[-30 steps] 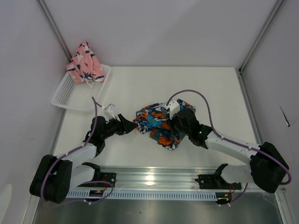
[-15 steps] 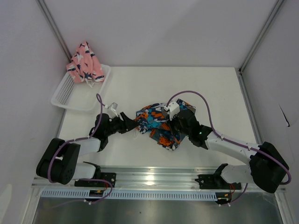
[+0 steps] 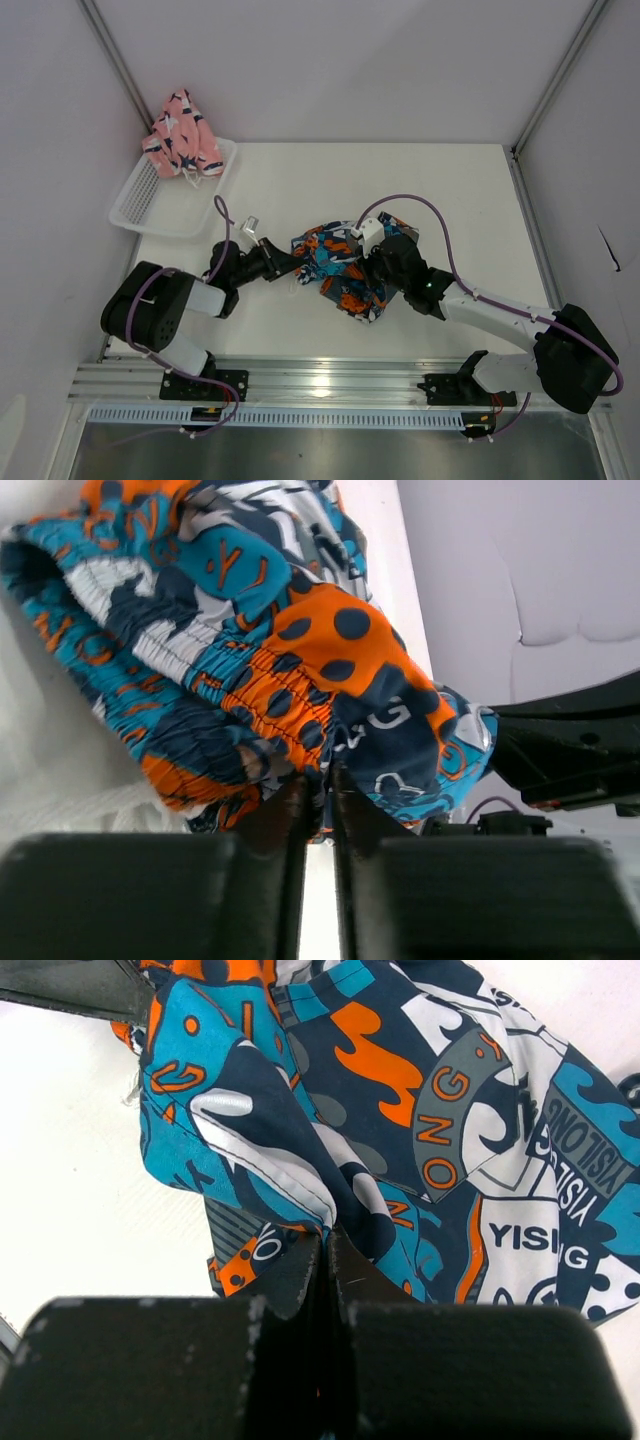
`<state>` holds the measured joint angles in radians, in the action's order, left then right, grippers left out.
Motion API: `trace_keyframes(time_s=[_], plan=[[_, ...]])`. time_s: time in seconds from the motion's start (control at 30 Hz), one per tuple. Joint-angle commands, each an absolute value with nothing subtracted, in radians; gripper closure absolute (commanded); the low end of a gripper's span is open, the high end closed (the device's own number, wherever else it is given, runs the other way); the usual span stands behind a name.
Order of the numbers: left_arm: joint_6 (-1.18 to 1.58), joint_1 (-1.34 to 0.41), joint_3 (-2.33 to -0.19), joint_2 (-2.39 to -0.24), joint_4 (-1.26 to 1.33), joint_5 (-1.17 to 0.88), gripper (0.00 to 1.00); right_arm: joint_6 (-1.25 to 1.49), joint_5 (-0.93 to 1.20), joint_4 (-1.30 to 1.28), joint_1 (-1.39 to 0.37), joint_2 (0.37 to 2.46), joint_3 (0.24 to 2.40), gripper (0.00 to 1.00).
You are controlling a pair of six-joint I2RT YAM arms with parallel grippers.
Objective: Fold and stack the shorts
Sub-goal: Flatten the shorts out
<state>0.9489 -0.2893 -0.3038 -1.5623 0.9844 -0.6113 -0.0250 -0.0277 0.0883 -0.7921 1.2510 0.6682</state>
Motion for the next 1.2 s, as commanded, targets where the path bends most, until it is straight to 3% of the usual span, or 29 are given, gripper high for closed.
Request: trace_keyframes(time_s=[0.0,0.03,0.3,0.5,0.6,0.63,0.73,0.8,1.17], plan=[[0.985,-0.296,-0.324,-1.566,1.155,-0.657,0.88,-0.015,-0.015,0.133,-0.785,1.241,0.666,1.00],[0.986,-0.296,-0.324,-1.560,1.157,-0.657,1.00,-0.015,-0.015,0.133,-0.785,1.241,0.666,1.00],[0.953,-0.284,-0.319,-1.381,0.993,-0.640,1.00,-0.005,-0.032,0.103,-0.773,1.230,0.681,1.00],[0.786,-0.262,-0.506,-1.122,0.435,-0.556,1.00,-0.005,-0.049,0.015,-0.779,1.262,0.762,1.00],[0.713,-0.245,-0.621,-0.997,0.188,-0.477,1.00,0.018,-0.043,0.011,-0.784,1.266,0.775,0.89],[0.686,-0.229,-0.647,-0.971,0.091,-0.466,1.00,0.023,-0.035,0.009,-0.785,1.264,0.775,0.74],[0.678,-0.195,-0.729,-0.960,-0.024,-0.469,1.00,0.029,-0.032,0.006,-0.795,1.256,0.769,0.47],[0.689,-0.161,-0.749,-0.954,-0.029,-0.507,1.00,0.038,-0.025,0.009,-0.799,1.243,0.750,0.38],[0.678,-0.107,-0.808,-0.948,-0.077,-0.540,1.00,0.106,0.035,0.071,-0.853,1.178,0.630,0.35]])
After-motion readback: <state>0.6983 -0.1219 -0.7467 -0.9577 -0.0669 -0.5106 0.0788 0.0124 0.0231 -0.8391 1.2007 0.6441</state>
